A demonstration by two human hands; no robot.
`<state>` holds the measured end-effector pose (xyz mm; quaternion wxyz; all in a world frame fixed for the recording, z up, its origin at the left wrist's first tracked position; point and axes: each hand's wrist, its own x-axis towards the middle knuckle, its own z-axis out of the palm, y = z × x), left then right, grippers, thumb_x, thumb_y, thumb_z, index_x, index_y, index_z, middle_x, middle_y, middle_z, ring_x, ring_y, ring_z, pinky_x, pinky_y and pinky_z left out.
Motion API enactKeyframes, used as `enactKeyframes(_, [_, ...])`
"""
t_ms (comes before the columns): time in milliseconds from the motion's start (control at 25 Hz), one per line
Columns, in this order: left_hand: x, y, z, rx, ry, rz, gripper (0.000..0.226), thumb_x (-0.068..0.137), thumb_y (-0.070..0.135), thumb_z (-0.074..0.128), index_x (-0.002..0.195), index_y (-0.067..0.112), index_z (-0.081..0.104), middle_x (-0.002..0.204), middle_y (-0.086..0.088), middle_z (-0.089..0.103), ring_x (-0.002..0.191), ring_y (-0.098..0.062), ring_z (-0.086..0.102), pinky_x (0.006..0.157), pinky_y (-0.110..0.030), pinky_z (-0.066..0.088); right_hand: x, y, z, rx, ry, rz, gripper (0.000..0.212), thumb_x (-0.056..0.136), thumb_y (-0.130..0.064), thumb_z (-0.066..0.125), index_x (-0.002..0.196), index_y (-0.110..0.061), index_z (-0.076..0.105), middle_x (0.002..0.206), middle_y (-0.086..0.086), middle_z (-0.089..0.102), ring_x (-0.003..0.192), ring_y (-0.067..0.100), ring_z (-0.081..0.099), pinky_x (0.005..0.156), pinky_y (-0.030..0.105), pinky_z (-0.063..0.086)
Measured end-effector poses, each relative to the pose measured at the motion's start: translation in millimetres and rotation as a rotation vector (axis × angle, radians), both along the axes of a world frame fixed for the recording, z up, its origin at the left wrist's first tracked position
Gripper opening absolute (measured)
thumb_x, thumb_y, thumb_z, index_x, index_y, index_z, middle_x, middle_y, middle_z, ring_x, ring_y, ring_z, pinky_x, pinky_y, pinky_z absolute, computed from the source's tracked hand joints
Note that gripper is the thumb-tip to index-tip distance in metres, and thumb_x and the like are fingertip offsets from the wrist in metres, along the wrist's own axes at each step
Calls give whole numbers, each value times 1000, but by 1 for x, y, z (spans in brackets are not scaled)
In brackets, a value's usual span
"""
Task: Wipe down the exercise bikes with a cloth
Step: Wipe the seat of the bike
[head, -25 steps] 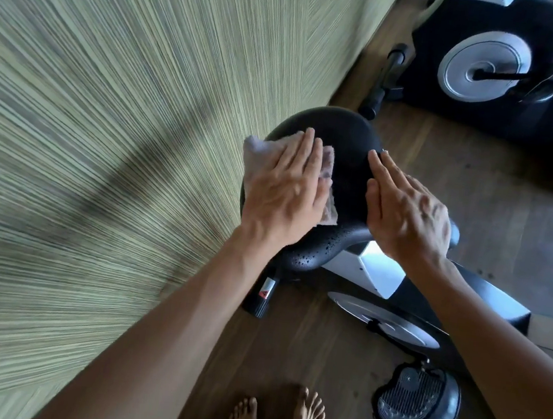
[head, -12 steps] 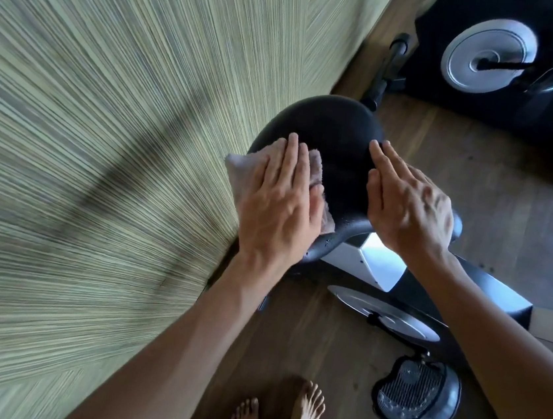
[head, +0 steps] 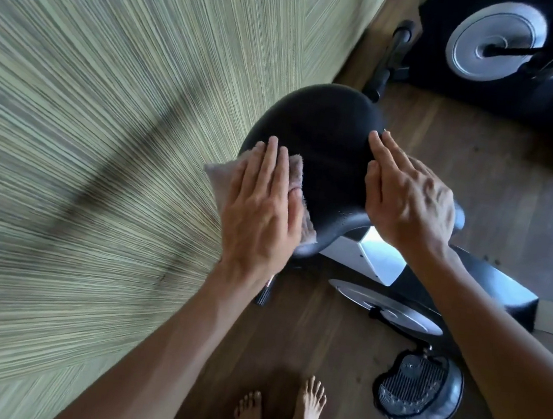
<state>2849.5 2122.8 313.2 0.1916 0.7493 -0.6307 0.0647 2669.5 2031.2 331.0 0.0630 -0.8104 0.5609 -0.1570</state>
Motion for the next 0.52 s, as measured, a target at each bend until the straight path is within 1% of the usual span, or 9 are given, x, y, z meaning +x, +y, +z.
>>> enactKeyframes(40, [-18,-6,2,26,-21,8,58,107,31,32,154,-4,35,163,-21,31,154,-30,26,125,-45,21,-1,1,0,7,-6,3,46,109,-32,37,153,-22,44,158,-1,44,136,25,52,106,37,43])
enactKeyframes(80, [-34,-11,4,47,-55,-26,60,108,33,31,155,-5,32,163,-23,27,154,-32,24,126,-45,20,-2,1,0,19,-10,10,46,109,-33,37,153,-23,43,158,-1,43,137,25,51,105,37,44])
enactKeyframes(160, [-47,-10,2,58,-197,-194,61,109,33,29,157,-4,26,165,-24,22,155,-33,20,126,-45,19,-5,-1,1,53,-17,29,47,109,-34,36,155,-25,41,160,-4,40,140,23,48,105,38,44])
enactKeyframes(240, [-31,3,0,42,-358,-434,59,109,32,31,159,-1,25,166,-20,21,155,-31,20,125,-45,22,-7,-4,4,89,-36,35,47,109,-35,35,155,-28,39,161,-7,38,142,21,46,104,39,45])
enactKeyframes(280, [-16,9,2,45,-386,-527,59,109,32,33,159,1,27,166,-18,22,156,-29,20,125,-45,23,-7,-3,5,102,-43,34,47,109,-36,35,155,-29,39,161,-9,37,142,21,45,103,40,46])
enactKeyframes(320, [-2,12,4,63,-381,-566,59,109,33,35,158,2,29,166,-16,23,156,-27,21,124,-46,24,-8,-2,5,108,-46,36,47,109,-36,35,155,-29,39,161,-9,37,142,20,45,103,40,46])
enactKeyframes(360, [6,9,5,81,-351,-544,59,109,35,36,157,1,32,166,-17,24,155,-27,22,124,-46,25,-8,-1,5,110,-52,38,47,109,-35,35,155,-29,39,161,-10,36,142,20,45,103,40,46])
enactKeyframes(400, [9,2,6,93,-303,-467,59,108,35,35,156,-1,34,165,-18,25,155,-27,24,124,-46,24,-8,-2,6,116,-66,30,47,109,-34,35,155,-29,39,161,-10,37,143,19,44,104,39,45])
enactKeyframes(520, [-23,-29,10,119,-139,-75,62,108,37,26,155,-3,34,163,-24,27,154,-32,25,125,-45,19,-6,-6,10,170,-121,-22,45,109,-33,34,153,-30,42,158,-11,41,141,19,46,103,40,43])
